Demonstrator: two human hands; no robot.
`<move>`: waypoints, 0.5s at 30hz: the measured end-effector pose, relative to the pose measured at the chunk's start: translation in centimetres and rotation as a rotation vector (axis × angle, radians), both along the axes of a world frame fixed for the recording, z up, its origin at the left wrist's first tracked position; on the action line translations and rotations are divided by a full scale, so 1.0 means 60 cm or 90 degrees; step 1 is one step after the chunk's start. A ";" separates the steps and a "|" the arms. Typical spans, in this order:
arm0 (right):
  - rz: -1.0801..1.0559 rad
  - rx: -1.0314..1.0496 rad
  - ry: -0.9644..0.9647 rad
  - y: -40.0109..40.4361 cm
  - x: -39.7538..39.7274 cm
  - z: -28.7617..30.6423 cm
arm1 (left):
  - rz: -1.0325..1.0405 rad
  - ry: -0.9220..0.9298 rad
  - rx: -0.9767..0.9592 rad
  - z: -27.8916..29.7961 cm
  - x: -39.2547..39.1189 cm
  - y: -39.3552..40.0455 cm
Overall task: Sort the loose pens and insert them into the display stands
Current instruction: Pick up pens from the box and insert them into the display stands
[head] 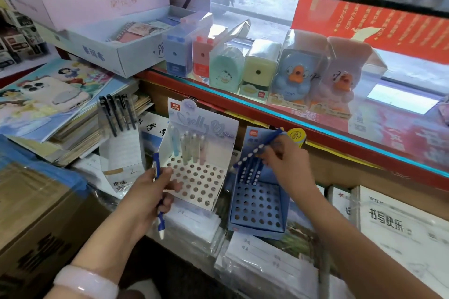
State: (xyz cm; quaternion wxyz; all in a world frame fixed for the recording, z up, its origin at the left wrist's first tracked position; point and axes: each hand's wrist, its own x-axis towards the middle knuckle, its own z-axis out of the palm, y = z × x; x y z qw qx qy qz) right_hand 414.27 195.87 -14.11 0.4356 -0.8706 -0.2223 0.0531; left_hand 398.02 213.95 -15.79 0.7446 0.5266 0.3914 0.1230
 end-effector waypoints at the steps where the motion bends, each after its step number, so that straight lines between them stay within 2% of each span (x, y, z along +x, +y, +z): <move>1: -0.011 0.007 0.007 -0.015 0.004 -0.001 | -0.002 0.000 0.005 -0.003 0.000 0.001; 5: -0.051 0.049 0.096 -0.039 0.011 -0.024 | -0.031 0.007 0.013 -0.017 0.011 -0.002; 8: -0.097 0.061 0.202 -0.014 -0.013 -0.067 | -0.126 0.029 -0.002 -0.041 0.038 -0.043; 10: -0.112 0.065 0.210 0.013 -0.039 -0.099 | -0.176 0.028 -0.004 -0.058 0.070 -0.084; 15: -0.149 0.072 0.199 0.039 -0.091 -0.160 | -0.174 0.004 0.156 -0.103 0.106 -0.130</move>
